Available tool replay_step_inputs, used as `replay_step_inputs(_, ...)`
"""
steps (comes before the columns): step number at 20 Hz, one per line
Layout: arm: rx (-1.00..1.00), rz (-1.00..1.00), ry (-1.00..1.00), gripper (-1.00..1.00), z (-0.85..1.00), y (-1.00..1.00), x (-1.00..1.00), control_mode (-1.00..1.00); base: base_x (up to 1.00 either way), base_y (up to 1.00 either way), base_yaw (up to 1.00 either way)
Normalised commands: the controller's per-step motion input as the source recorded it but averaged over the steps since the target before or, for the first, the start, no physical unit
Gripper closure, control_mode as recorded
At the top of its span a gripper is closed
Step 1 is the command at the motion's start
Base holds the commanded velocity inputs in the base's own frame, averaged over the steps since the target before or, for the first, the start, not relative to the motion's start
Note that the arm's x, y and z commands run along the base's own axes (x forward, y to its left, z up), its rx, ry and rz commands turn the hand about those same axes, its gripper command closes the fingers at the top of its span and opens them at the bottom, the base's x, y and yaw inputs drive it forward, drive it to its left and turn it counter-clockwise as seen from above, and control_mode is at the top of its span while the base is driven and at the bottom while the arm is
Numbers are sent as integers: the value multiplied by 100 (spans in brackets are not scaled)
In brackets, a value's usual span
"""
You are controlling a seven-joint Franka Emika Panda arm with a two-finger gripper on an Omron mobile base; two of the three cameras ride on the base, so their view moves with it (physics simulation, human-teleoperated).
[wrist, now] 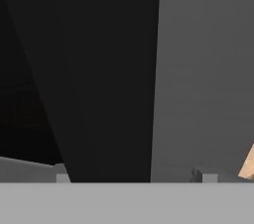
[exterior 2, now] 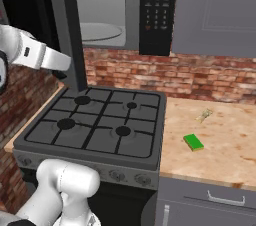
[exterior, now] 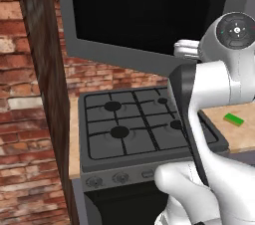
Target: Place the sponge inside the microwave to prepare for sanitizing.
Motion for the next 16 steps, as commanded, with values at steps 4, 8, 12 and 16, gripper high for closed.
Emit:
replay_step_inputs(4, 0, -5, 0, 100, 0, 46, -34, -100, 0, 0, 0)
replay_step_inputs(8, 0, 0, 0, -100, -13, 39, -15, -100, 0, 0, 0)
replay_step_inputs(12, 3, 0, -1, -100, -19, 3, -5, -100, 0, 0, 0)
replay_step_inputs(16, 7, 0, 0, -100, -2, 4, -27, -100, 0, 0, 0)
